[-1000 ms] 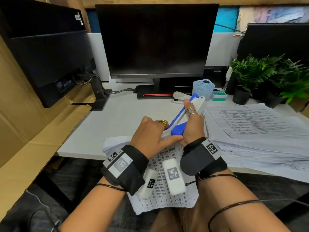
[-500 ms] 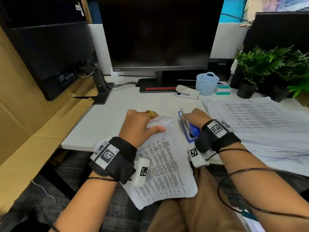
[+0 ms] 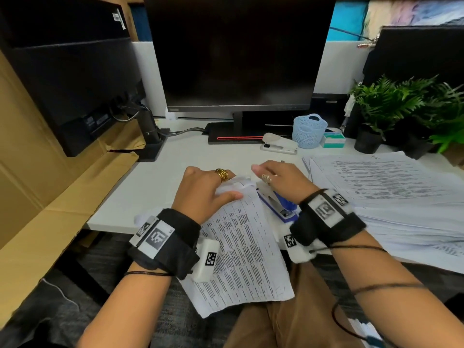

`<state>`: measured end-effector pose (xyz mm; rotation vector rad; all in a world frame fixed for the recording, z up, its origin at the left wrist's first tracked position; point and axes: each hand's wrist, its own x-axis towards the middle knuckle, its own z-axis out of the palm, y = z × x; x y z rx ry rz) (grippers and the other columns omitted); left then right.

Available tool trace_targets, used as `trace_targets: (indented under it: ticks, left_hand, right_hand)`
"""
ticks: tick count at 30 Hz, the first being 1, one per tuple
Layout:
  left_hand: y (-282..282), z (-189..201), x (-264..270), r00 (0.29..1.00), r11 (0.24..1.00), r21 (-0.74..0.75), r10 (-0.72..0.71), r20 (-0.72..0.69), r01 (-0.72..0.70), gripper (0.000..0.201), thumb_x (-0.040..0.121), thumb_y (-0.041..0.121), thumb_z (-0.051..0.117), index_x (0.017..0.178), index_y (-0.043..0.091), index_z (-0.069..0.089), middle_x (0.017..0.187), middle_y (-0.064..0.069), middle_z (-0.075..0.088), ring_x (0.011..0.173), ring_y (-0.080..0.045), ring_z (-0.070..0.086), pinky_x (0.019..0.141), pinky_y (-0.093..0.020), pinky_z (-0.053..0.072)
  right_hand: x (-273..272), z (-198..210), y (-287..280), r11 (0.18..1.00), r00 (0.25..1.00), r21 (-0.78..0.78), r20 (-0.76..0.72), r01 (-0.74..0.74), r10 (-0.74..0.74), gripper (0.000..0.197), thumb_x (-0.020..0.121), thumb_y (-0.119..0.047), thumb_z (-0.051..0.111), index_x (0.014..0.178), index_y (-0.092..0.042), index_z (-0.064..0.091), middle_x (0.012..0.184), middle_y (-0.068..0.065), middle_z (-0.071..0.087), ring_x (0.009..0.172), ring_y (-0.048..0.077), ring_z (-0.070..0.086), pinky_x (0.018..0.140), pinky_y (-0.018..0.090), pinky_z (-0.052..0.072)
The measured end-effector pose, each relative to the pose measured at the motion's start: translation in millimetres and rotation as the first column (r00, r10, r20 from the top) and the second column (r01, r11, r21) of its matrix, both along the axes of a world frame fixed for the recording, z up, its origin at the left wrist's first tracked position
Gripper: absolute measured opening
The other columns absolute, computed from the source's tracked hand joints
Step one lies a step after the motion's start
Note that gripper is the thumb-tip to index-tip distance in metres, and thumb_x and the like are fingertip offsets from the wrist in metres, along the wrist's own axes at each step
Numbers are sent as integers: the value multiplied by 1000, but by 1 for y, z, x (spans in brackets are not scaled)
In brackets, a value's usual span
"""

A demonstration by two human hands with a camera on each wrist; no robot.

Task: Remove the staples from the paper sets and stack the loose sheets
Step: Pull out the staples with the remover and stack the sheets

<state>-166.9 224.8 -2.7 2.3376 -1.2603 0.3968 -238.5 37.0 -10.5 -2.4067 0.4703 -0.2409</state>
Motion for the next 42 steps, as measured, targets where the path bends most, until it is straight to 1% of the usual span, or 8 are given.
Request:
trace_targets:
  ticks: [3, 7, 12, 18, 27, 32, 37, 42]
  left_hand:
    - [2, 2, 1, 998, 993, -113, -35, 49, 40, 43, 82, 58, 57, 98, 19, 68, 73, 3, 60, 79, -19, 42, 71, -27, 20]
    - [-3, 6, -2, 972, 919, -318, -208, 112, 233, 25, 78, 50, 62, 87, 27, 69, 79, 11, 69, 70, -6, 48, 77, -27, 27]
    - [-3, 7, -7, 890, 690, -563, -356, 283, 455, 23, 68, 11, 81, 75, 26, 64, 77, 10, 68, 74, -7, 63, 77, -37, 42]
    - [-6, 7, -18, 869, 644, -584, -353, 348, 495, 20, 73, 10, 76, 71, 23, 61, 88, 7, 64, 72, -4, 57, 74, -34, 40]
    - [-17, 12, -29, 864, 649, -573, -336, 374, 501, 17, 75, 14, 77, 71, 25, 65, 83, 12, 67, 73, -6, 59, 78, -35, 40]
    - [-21, 15, -33, 970, 948, -207, -227, 88, 240, 50, 69, 57, 70, 110, 31, 57, 92, 21, 60, 84, -2, 54, 83, -23, 33]
    - [-38, -4, -39, 964, 960, -96, -259, 63, 264, 14, 84, 20, 67, 97, 23, 63, 77, 3, 66, 69, -24, 63, 52, -21, 37]
    - [-92, 13, -79, 919, 905, -159, -384, 91, 394, 25, 86, 18, 54, 105, 22, 69, 101, 6, 70, 88, -17, 63, 71, -13, 37]
  right_hand:
    - [-27, 1, 22, 885, 919, 337, 338, -321, 205, 22, 84, -15, 67, 105, -18, 61, 98, 0, 67, 93, 14, 64, 81, 27, 53]
    - [-36, -18, 34, 914, 762, 312, 647, -260, -4, 34, 77, 5, 70, 84, -28, 69, 80, -13, 71, 78, 9, 67, 75, 27, 56]
    - [-51, -16, 39, 970, 478, 0, 870, -243, 120, 18, 72, 10, 72, 86, -3, 72, 88, 3, 72, 84, 12, 69, 78, 21, 53]
    - [-64, -5, 36, 976, 421, -150, 884, -156, 203, 31, 67, 23, 70, 84, -2, 70, 93, 10, 68, 83, 15, 66, 77, 19, 49]
    - [-77, -1, 30, 980, 433, -183, 879, -79, 199, 32, 67, 26, 68, 81, -3, 72, 89, 8, 68, 80, 12, 65, 74, 18, 50]
    - [-105, 4, -9, 996, 555, -57, 832, 73, 7, 36, 77, 9, 61, 95, -23, 64, 85, -29, 62, 79, -7, 59, 72, 8, 45]
    - [-161, 0, -60, 987, 726, 15, 676, 162, -129, 34, 76, -7, 58, 84, -40, 58, 80, -25, 60, 73, 5, 56, 66, 17, 48]
    - [-217, 20, -68, 927, 801, -210, 582, 312, -138, 27, 72, -10, 76, 88, -25, 62, 85, -19, 63, 81, 2, 61, 73, 16, 48]
